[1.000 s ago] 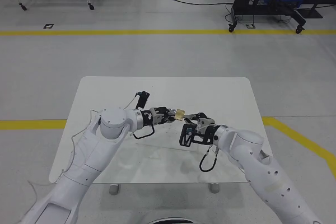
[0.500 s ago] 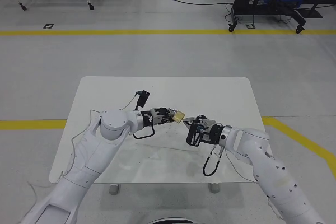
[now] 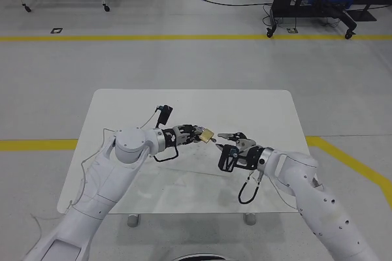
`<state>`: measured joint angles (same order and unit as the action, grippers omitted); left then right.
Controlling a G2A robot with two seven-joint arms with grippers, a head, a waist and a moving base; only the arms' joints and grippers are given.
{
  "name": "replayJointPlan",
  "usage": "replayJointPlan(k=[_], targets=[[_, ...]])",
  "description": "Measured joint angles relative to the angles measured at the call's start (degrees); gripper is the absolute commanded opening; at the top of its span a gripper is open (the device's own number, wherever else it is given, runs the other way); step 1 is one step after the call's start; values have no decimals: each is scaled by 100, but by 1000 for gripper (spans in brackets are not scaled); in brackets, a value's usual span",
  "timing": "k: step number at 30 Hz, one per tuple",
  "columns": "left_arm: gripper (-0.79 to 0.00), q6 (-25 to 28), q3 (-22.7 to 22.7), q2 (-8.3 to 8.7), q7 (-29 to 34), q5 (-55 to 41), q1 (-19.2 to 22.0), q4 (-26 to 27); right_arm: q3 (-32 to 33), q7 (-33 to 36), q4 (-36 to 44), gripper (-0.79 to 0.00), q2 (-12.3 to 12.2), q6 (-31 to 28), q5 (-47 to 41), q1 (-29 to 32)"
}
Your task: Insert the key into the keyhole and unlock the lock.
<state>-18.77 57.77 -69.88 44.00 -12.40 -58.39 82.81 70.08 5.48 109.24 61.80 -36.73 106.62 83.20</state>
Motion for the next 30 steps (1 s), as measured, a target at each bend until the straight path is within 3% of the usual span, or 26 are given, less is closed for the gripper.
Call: replayJointPlan(k=[10,11,20,30], targets=[[-785,91,31,17,29,15,-64,46,-308,198,-164,-671,48,24,-1,-234],[-785,104,36,20,37,24,-74,53,-338,149,-203,-785,57,9,-91,-263],[-785,272,78,45,60,106,-137,112,-205,-98,-756,-785,119,-112,-1624,-370],[-785,384,36,40,-496,496,-230,272,96,-226,-1276,-785,112,-677,-3461,-383]])
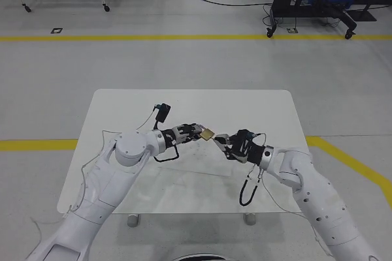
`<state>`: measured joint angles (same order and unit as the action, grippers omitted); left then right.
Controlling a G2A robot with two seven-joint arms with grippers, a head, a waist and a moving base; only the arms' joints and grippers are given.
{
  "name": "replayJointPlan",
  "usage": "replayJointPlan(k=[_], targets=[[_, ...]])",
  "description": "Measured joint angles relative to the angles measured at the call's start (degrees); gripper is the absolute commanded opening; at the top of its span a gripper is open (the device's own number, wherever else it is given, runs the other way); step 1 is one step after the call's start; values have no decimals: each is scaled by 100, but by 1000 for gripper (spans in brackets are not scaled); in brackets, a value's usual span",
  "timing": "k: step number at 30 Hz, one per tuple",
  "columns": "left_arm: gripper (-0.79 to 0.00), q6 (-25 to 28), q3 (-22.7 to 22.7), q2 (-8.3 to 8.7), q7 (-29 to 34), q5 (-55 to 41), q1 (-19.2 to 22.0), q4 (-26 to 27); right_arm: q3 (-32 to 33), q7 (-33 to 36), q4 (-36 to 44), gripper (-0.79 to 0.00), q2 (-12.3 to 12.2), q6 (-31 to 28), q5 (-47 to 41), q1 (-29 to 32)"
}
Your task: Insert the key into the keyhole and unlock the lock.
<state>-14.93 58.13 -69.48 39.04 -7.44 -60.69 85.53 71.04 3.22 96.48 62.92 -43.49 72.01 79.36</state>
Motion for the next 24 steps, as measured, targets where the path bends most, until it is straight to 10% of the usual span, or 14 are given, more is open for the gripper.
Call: replayJointPlan(k=[2,5,6,21,23,24], targets=[[-785,-34,-5,0,-109,79,-26,50,20,17,-38,-785,-5,-77,-155,-22],[-785,-66,-4,0,-163,115,-56,97,34,30,-81,-43,-12,-170,-300,-42],[-785,-93,0,1,-169,133,-65,110,43,79,-80,0,-17,-177,-305,-54],[-785,-1994,-760,-60,-215,1861,475,-470,831,37,686,0,-149,750,572,629],[0,-2266,-983,-147,-476,2032,616,-745,831,38,687,0,-149,750,572,630],[0,-2425,-1159,-215,-617,2137,714,-924,832,38,687,0,-149,750,572,631]])
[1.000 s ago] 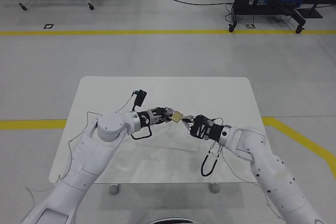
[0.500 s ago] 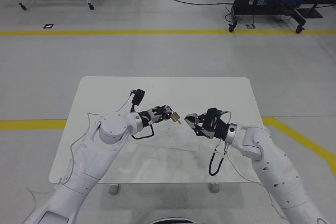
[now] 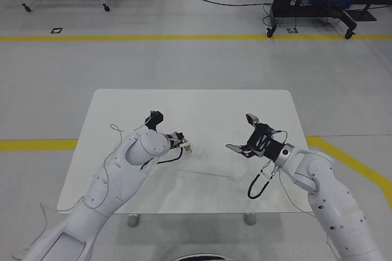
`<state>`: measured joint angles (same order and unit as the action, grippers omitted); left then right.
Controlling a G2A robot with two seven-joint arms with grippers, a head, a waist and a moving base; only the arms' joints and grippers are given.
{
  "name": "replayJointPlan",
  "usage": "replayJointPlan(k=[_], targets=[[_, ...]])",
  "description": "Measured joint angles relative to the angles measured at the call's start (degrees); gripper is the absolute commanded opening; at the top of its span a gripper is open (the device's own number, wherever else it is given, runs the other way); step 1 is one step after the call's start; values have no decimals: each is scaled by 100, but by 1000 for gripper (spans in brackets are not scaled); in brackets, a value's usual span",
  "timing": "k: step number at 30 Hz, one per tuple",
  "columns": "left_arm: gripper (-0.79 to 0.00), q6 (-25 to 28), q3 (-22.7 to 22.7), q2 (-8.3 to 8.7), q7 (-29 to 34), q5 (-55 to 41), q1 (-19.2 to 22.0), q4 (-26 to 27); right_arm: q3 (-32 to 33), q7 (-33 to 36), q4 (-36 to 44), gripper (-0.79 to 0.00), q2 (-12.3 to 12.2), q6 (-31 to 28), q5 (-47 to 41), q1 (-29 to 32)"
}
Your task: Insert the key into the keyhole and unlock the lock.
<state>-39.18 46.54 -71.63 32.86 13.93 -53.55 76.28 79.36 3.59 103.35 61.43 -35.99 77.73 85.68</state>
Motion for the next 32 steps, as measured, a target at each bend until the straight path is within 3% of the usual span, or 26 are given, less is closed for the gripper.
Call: replayJointPlan(k=[4,8,14,19,24,32], targets=[[0,-136,-374,-175,-33,1,251,-363,1,0,0,0,0,1,1,0],[0,-162,-190,-180,-15,-146,289,-397,1,0,0,0,0,1,1,0],[0,-204,753,38,-343,-297,-208,505,1,0,0,0,0,1,1,0],[0,-332,1564,169,-1370,-68,-878,1691,30,-235,60,0,23,493,30,76],[0,152,2437,178,-2662,-491,-1372,2401,314,-1239,191,0,2,764,294,318],[0,94,2331,178,-2447,-380,-1353,2368,311,-1151,190,0,2,751,239,316]])
